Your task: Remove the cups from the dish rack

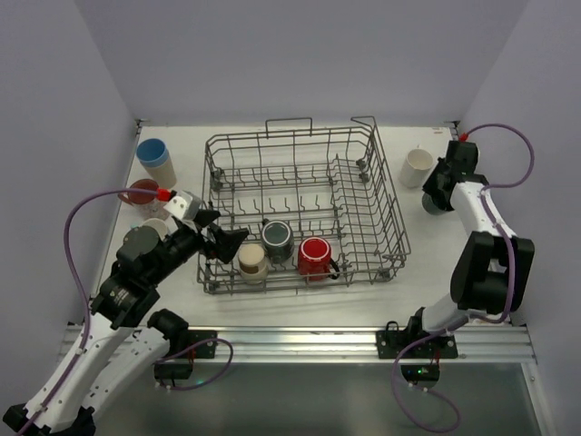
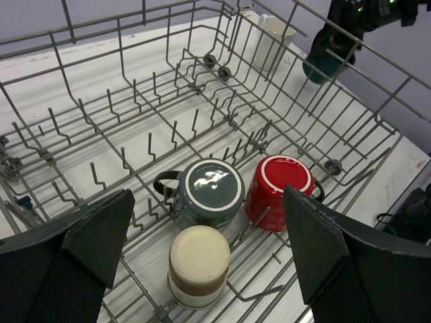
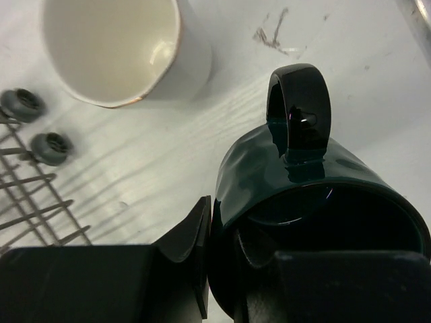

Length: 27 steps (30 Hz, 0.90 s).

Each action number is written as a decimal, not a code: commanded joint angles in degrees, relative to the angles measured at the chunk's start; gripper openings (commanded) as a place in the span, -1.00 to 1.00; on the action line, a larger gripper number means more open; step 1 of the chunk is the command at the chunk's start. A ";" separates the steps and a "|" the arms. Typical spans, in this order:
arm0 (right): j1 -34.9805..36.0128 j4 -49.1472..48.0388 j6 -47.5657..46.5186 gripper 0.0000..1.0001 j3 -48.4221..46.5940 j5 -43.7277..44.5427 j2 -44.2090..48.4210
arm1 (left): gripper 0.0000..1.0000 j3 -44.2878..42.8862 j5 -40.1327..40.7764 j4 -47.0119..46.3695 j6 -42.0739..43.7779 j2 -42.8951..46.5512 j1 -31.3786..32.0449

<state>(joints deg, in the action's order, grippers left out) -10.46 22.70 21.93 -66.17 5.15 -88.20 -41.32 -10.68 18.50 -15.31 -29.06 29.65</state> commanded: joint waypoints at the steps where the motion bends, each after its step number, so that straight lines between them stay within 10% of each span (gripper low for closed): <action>1: -1.58 -1.52 -1.98 -1.00 -3.08 -1.28 -3.10 | 1.00 0.72 0.39 -0.66 1.69 0.58 -0.12; 14: -2.55 -1.08 -3.57 -0.95 -5.98 -1.28 -13.48 | 1.00 0.89 0.22 -0.66 1.60 -1.09 0.06; 20: -2.55 -0.55 -1.72 0.32 -4.94 -0.05 -9.45 | 1.00 0.80 0.04 -0.66 1.69 -2.49 0.06; 27: -2.46 -5.63 4.42 0.72 0.42 -6.54 5.21 | 1.00 -0.07 0.13 -0.75 1.34 -8.28 -0.03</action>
<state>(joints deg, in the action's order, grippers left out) -12.73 21.98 22.50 -67.07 1.87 -91.92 -40.58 -10.66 18.55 -15.22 -34.61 29.65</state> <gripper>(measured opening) 0.843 1.000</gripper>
